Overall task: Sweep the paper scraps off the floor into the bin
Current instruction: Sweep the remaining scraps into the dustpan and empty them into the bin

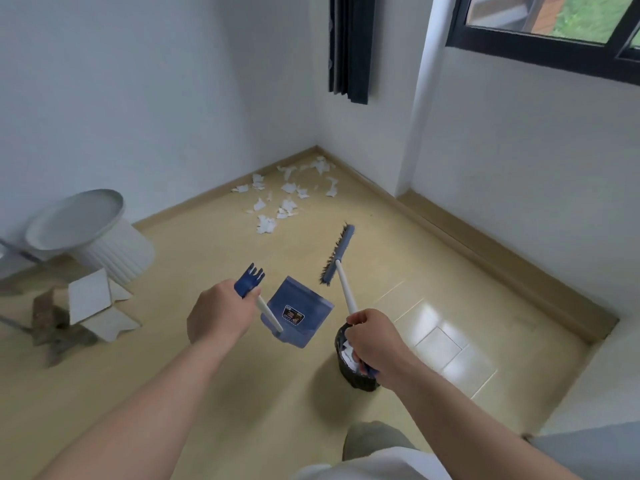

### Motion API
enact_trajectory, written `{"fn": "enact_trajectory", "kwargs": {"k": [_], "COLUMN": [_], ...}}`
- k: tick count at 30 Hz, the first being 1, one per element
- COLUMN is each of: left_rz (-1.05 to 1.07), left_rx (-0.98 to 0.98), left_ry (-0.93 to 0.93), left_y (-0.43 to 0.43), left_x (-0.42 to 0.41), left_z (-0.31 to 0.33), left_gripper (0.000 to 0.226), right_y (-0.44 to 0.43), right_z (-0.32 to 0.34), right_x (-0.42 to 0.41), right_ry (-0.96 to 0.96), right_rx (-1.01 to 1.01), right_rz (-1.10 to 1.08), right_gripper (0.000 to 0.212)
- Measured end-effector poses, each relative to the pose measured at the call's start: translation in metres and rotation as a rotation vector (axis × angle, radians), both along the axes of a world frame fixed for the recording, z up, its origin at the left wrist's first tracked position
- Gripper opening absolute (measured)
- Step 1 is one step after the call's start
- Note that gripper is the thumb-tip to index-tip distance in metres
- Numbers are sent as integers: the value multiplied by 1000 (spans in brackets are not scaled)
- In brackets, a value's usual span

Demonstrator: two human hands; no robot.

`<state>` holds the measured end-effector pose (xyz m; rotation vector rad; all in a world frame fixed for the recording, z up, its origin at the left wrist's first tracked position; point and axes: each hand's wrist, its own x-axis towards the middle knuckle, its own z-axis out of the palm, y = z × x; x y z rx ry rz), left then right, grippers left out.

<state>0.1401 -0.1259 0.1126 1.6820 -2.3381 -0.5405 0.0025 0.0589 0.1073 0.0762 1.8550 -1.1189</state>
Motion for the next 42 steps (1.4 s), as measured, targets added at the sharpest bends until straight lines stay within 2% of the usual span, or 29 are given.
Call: {"fn": "enact_trajectory", "kwargs": {"k": [3,7,12,16,25,33,36,39,42], "left_rz": [102,178,200,176,190,91,12,-62,-125], "left_rx": [71,135,176,192,177,188,202,207,207], "left_ry": [29,54,18,-62,-71,-64,-90,-113,-139], "left_y": [-42,-104,-212,-297,-486,-657,-718,-776,-822], "left_x": [5,-1,-38,-71,-136,-214,-245,-282,-321], "left_z": [-15,-33,-49,-42,-28,-46,-44,-39,-34], "left_gripper": [39,38,38,39,39,38,37,35,35], "right_y": [-45,-122,-258,-357,-541,-697,-749,-798,-836], "right_z": [-8,-28,-52,-49,-22,-33,-27,-21,-17], "right_x": [-2,-14,-53,-95,-163,-226,-246,-271,-299], "right_ry": [51,100,-59,-38,3,93,136,131,88], "right_rx": [9,-9,10,-1,35,34,40,24,89], "right_rz": [119,236,216,284,339,365,398,292,204], "right_gripper": [17,20,27,31,28,28,21,15,26]}}
